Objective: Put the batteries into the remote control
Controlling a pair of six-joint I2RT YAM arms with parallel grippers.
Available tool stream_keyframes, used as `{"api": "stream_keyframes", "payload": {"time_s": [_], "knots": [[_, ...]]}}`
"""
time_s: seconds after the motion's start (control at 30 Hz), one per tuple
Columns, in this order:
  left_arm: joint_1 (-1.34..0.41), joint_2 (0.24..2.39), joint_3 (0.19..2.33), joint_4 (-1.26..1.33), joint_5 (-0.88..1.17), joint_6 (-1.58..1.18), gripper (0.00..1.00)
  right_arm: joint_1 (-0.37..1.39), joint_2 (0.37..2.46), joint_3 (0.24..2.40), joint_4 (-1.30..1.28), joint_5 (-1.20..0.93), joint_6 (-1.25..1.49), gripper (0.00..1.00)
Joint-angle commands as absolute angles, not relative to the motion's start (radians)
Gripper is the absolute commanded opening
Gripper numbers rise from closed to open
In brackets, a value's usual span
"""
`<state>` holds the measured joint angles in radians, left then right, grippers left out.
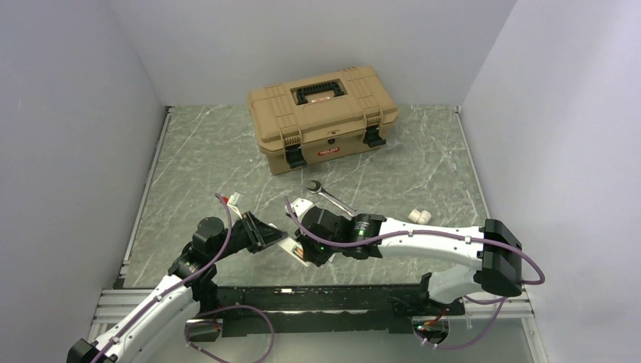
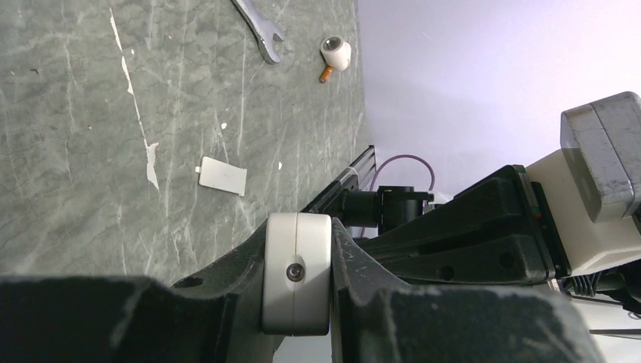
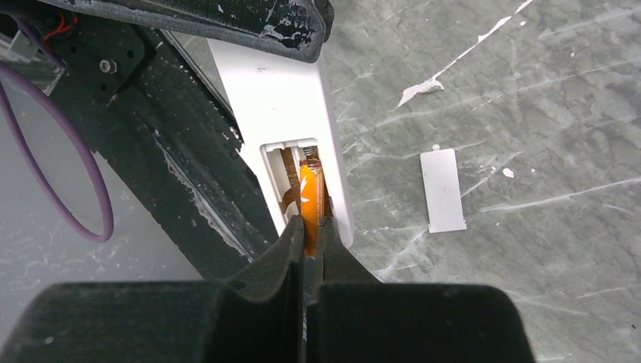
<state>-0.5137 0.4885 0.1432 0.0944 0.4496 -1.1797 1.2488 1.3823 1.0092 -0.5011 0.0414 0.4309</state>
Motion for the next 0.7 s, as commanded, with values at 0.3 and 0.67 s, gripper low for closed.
{"api": "stream_keyframes", "payload": {"time_s": [0.3,0.67], "knots": [[-0.512,0.494,0.147,0.122,0.469,-1.193,0.00,1.275,1.375,1.065,-0.553,0.127,0.431,0.00],[-0.512,0.519,0.150,0.114,0.473,-1.190,0.00,1.305,1.388,1.103,-0.585,0.185,0.418,0.00]]}}
